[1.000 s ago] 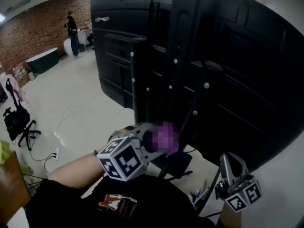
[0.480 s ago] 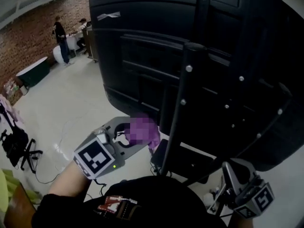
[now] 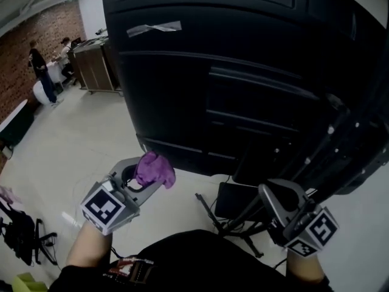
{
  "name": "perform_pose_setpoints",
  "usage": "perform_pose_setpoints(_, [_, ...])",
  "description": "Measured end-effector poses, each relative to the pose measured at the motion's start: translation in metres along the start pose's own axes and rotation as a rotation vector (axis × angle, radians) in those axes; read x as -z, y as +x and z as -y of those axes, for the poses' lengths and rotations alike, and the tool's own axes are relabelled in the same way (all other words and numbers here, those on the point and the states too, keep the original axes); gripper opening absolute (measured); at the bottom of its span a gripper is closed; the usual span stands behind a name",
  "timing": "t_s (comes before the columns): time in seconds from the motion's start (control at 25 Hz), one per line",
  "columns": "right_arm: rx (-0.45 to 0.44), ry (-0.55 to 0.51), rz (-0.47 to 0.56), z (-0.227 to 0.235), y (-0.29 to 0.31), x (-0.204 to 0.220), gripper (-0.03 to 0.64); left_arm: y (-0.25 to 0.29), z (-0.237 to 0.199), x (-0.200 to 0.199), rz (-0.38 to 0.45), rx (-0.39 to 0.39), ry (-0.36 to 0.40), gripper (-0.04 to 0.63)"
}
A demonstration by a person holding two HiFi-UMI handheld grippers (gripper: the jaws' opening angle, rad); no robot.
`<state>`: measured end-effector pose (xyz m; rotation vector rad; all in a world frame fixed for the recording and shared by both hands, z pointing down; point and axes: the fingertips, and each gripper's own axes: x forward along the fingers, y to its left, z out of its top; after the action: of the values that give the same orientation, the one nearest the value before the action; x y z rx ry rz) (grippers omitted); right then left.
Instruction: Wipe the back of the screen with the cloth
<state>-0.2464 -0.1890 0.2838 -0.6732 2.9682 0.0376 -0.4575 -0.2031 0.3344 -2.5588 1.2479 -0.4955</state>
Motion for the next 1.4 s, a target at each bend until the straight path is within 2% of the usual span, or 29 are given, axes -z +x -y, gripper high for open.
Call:
perform_pose_setpoints(0.12, [-0.032,-0.050,-0.013,0.014,0.008,-0.016,0.006,0.011,-0.014,-0.010,0.009,-0.027,0.003,0.160])
perform_pose_setpoints(0.24, [-0.052,-0.089,-0.032,-0.023,0.018,-0.018,0.006,-0.022,-0.010,-0.005,0.040,-0.036,0.005,0.160])
perform_pose_setpoints(0.32, [-0.053,-0.081,-0.037,-0.022,0.014,-0.016,0.006,-0.023,-0.001,-0.003,0.044,-0.024,-0.017,0.160])
perform_pose_setpoints(0.44, [-0.045,-0.056,-0.026,0.009,0.007,-0.021,0.006,-0.002,-0.001,-0.016,0.062,-0.016,-0.012,0.160])
perform_pose_setpoints(0.6, [-0.021,-0.073,-0.034,-0.014,0.016,-0.018,0.006,-0.024,-0.001,-0.012,0.109,0.006,-0.015,0.160])
perform_pose_setpoints(0.96, [-0.002,-0.111,-0.029,-0.018,0.007,-0.034,0.006,-0.033,0.003,-0.013,0.122,0.013,-0.030,0.160])
perform_pose_setpoints(1.16, [0.011,-0.121,-0.004,-0.015,0.000,-0.047,0.006,-0.035,0.006,-0.010,0.098,0.024,-0.087,0.160])
perform_pose_setpoints(1.4, [0.038,-0.121,0.007,-0.004,-0.008,-0.052,0.006,-0.036,0.006,-0.014,0.092,0.025,-0.083,0.160])
